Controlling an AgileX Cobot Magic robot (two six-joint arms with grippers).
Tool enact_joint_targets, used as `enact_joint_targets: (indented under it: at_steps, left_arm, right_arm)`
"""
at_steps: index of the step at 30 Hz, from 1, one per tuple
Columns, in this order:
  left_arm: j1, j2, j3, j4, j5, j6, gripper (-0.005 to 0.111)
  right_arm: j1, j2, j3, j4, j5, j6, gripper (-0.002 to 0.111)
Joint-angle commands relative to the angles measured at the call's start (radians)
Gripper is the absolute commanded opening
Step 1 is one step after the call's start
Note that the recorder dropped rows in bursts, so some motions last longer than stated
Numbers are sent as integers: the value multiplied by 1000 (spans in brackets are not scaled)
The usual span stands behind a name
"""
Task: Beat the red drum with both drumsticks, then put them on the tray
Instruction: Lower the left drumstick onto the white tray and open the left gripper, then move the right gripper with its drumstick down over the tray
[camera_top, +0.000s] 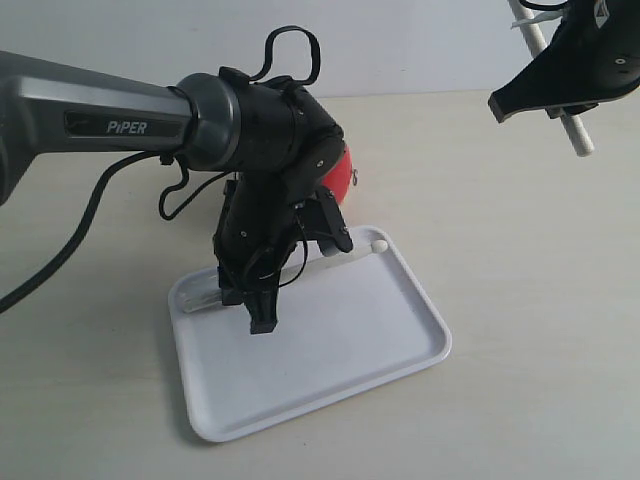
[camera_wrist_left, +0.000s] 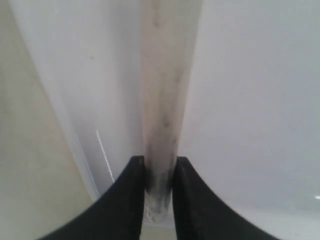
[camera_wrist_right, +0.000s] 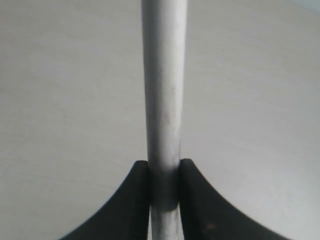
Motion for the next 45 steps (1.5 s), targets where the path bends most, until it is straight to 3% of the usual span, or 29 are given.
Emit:
enact_joint_targets:
  at_steps: [1,7,10,27,34,45]
  left_arm:
    - [-2,-4,-7,3,0,-12,12]
    - [-2,-4,-7,5,0,-32,49]
    - [-2,-4,-7,7,0,-34,58]
    - [0,-135,-7,26,0,-134,58]
    - [64,-217,0,-246,-82,-38,58]
    - [151,-307,73,-377,-138,-35,58]
  right_arm:
    - [-5,-10,4,1,-12,-6,0]
    - [-5,-10,4,1,-12,-6,0]
    - [-5,-10,4,1,-12,-6,0]
    - [-5,-10,4,58,-19,-6,0]
    - [-5,-10,4,215,-78,-112,0]
    - [-5,-14,50,290,-51,-120,0]
